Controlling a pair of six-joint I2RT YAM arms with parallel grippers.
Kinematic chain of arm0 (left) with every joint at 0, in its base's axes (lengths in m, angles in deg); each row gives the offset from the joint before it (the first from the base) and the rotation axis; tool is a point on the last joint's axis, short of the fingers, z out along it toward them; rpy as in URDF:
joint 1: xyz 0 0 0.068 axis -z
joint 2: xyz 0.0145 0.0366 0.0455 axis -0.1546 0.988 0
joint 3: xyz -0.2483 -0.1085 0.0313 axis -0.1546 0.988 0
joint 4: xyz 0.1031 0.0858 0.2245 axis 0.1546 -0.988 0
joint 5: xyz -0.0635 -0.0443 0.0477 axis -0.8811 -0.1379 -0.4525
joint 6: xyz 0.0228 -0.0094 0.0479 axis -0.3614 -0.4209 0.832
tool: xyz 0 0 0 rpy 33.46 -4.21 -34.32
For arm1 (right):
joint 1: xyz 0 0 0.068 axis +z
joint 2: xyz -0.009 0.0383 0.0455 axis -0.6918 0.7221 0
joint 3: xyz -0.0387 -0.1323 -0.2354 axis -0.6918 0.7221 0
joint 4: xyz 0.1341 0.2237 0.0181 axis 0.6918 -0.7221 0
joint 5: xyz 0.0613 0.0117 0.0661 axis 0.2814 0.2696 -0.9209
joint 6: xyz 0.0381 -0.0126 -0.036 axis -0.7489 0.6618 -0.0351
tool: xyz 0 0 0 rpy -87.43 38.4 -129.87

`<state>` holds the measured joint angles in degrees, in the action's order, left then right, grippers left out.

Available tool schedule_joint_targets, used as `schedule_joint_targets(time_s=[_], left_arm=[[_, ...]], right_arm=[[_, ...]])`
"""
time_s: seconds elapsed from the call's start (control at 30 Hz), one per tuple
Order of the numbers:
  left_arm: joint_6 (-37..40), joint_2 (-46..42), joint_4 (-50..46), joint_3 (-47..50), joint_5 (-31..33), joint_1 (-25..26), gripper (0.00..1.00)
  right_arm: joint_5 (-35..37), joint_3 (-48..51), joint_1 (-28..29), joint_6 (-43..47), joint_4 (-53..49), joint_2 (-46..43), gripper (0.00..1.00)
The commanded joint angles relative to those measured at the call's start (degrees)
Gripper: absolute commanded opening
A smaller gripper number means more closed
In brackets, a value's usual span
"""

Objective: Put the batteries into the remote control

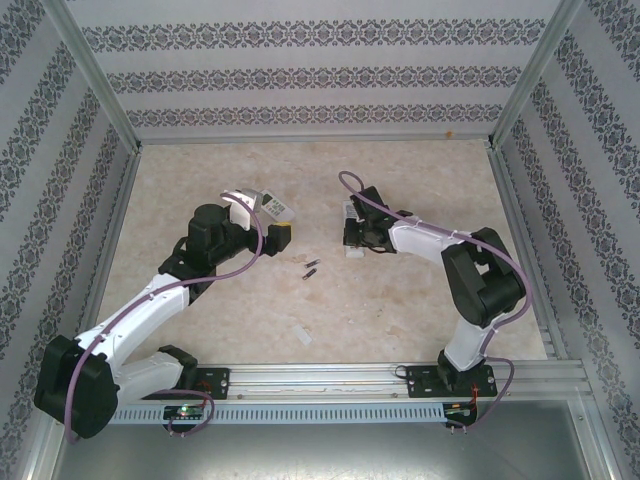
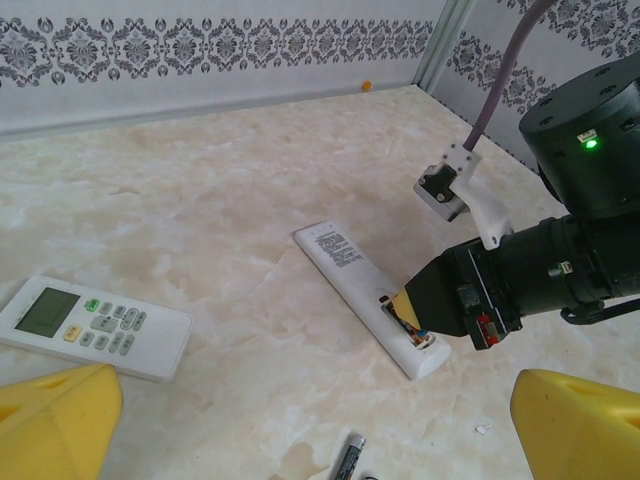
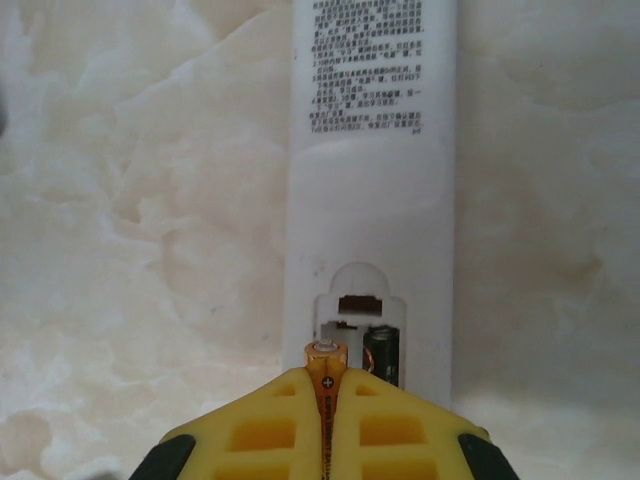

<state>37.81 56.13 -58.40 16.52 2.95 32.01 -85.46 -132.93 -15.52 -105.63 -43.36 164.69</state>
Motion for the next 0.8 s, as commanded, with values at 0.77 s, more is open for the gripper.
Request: schedule_joint_targets(time_s=[0.77], left_arm=[[0.42, 0.54, 2.10, -1.53, -0.95, -1.36, 1.00]], right_arm=[[1.39, -2.64, -0.47, -0.13, -1.48, 0.76, 0.23]])
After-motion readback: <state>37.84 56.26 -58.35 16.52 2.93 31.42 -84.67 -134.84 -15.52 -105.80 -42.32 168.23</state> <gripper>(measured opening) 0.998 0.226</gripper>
